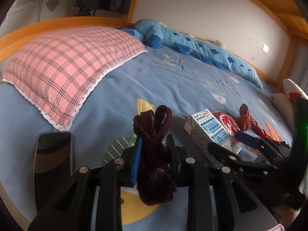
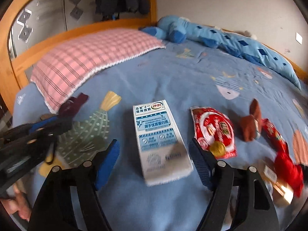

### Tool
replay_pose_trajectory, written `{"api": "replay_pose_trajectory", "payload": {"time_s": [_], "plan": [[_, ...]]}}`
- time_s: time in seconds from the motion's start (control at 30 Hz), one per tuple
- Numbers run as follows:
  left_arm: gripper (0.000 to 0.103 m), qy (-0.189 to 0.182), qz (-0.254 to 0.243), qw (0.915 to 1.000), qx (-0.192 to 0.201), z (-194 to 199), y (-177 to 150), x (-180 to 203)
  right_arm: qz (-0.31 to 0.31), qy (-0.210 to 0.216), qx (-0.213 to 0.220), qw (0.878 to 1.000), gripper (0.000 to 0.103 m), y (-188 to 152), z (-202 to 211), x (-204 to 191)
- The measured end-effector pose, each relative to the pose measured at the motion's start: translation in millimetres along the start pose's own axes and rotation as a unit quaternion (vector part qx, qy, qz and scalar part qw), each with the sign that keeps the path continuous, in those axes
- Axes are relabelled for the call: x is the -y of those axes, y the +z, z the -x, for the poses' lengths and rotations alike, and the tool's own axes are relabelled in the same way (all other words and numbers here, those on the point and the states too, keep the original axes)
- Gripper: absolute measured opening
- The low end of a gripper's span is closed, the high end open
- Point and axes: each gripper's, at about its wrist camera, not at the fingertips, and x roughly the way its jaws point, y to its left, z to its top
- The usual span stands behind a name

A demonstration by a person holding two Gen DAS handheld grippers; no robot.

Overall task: Collect trash
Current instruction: 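Grasp the dark red cloth with the left gripper while the right grasps the white carton, then carry the cloth and white carton to the yellow bin and release both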

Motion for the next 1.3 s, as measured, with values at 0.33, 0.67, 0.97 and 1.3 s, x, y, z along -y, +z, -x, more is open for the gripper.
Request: {"api": "replay_pose_trajectory", "payload": {"time_s": [0.33, 0.67, 0.97, 1.3], "plan": [[0.026, -0.014, -0.025, 0.9996, 0.005, 8, -6, 17, -0.036, 0.029, 0.007, 0.999, 0.053, -8, 28, 10], [0.026, -0.161, -0.078, 0.9838, -0.005, 67, -31, 106, -0.116, -0.038, 0.084, 0.989, 0.053, -72, 195, 71], [0.026, -0.311, -0.206, 0.9271, -0.036, 121, -90, 258, -0.215, -0.169, 0.114, 0.955, 0.053, -189, 339, 139], [0.026, -0.413, -0.319, 0.8465, -0.106, 169, -196, 400, -0.314, -0.299, 0.101, 0.895, 0.053, -322, 448, 165]]}}
